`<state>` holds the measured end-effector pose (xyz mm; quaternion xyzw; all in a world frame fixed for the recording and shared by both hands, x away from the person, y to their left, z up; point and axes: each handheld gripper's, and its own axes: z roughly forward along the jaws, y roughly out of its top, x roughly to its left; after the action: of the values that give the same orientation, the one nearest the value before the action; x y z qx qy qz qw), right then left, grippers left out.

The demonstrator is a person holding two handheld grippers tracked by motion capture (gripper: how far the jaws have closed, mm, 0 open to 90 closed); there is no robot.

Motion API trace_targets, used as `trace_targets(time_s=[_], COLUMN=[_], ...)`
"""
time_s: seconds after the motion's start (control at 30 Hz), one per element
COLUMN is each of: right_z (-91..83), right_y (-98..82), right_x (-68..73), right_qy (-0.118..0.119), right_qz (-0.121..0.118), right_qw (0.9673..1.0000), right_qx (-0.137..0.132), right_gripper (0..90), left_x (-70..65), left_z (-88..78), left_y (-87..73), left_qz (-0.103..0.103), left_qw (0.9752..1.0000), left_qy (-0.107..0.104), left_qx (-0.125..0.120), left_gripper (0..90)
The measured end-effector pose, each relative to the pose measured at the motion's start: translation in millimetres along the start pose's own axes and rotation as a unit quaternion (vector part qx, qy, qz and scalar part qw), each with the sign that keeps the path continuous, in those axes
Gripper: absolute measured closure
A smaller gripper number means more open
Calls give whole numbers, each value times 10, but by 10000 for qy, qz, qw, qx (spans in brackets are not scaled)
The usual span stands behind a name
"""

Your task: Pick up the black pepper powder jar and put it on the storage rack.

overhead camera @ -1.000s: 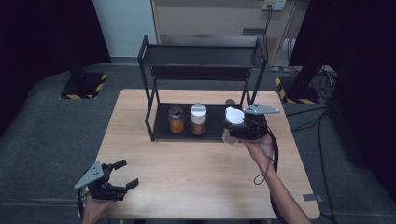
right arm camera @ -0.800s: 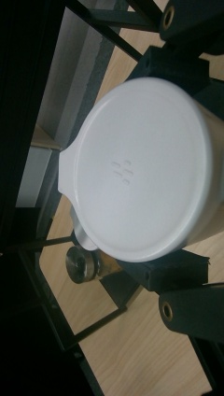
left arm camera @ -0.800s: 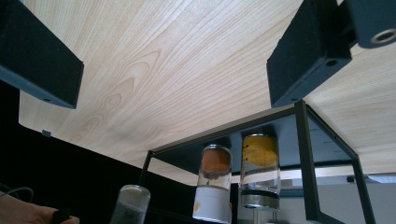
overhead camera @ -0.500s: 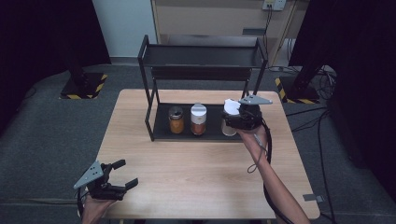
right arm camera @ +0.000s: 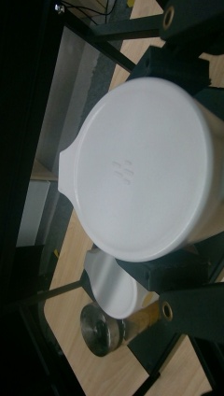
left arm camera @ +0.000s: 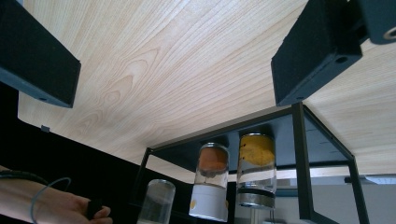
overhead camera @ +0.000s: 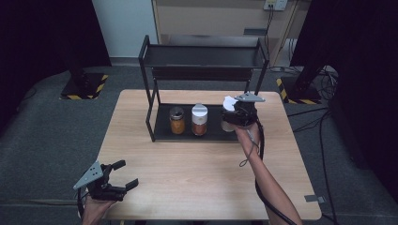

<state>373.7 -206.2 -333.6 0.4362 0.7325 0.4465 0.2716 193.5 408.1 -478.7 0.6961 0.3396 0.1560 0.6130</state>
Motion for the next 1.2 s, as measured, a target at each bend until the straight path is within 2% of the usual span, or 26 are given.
trace_targets(time_s=[0.17, 0.6, 1.07, 1.2], right_z=[138, 414, 576, 599], right_y=[-19, -238, -360, -377], right_x=[18, 67, 88, 89], right_qy=[-110, -224, -318, -321], right_qz=[47, 164, 316, 270], right_qw=[9999, 9996, 9988, 9989], right_qx=[74, 78, 181, 204], right_gripper=[308, 308, 308, 308], left_x=[3, 11, 14, 14], left_z=[-1, -3, -5, -4], left_y=[-1, -7, -9, -9], left_qz=[-7, -37, -40, -36], left_qw=[10000, 10000, 10000, 10000], left_qy=[-5, 2, 4, 6], left_qx=[-2, -7, -10, -6], left_gripper=[8, 9, 9, 9])
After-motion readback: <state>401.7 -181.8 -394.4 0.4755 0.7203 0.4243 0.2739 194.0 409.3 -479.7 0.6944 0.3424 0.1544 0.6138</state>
